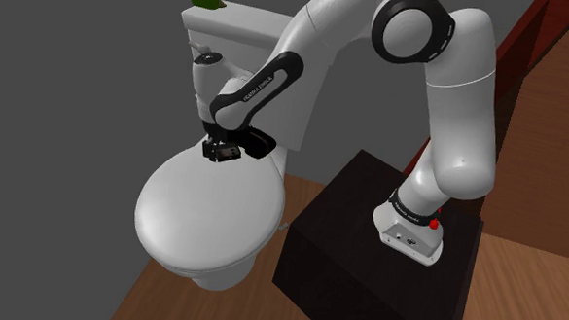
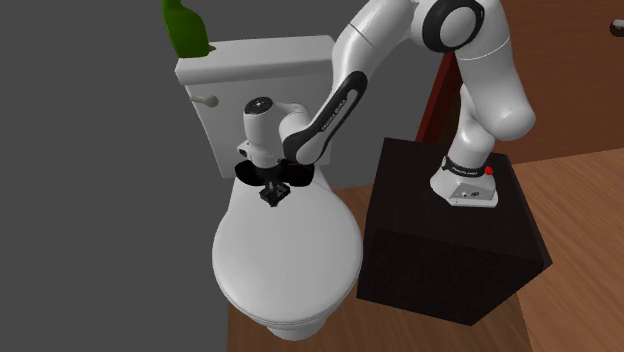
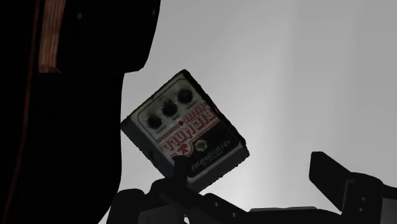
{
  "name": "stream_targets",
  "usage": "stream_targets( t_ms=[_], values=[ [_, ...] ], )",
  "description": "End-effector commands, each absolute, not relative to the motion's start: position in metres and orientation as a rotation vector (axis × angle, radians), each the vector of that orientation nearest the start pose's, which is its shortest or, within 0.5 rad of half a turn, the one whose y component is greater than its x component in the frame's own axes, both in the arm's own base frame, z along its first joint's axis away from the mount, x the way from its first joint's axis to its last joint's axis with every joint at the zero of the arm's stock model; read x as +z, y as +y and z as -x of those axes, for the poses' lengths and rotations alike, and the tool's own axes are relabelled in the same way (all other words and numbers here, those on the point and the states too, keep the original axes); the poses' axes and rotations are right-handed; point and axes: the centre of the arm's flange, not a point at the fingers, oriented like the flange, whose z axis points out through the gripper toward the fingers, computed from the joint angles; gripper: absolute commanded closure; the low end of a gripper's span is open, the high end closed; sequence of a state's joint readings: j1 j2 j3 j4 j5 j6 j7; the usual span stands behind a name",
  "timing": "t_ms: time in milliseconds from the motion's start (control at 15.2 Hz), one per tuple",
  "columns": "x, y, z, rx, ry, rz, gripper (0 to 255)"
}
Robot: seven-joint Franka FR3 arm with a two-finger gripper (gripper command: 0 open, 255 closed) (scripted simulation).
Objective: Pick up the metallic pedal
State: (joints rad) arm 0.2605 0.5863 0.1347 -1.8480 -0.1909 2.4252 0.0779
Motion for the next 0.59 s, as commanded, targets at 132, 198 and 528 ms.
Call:
stream_targets(
  t_ms=[132,198,528],
  values=[
    [0.187,0.243,-0.597,-0.02,-0.697,3.114,0],
    [0.178,0.243,-0.597,-0.02,-0.697,3.114,0],
    [0.179,0.243,-0.596,-0.02,-0.697,3.114,255]
  ],
)
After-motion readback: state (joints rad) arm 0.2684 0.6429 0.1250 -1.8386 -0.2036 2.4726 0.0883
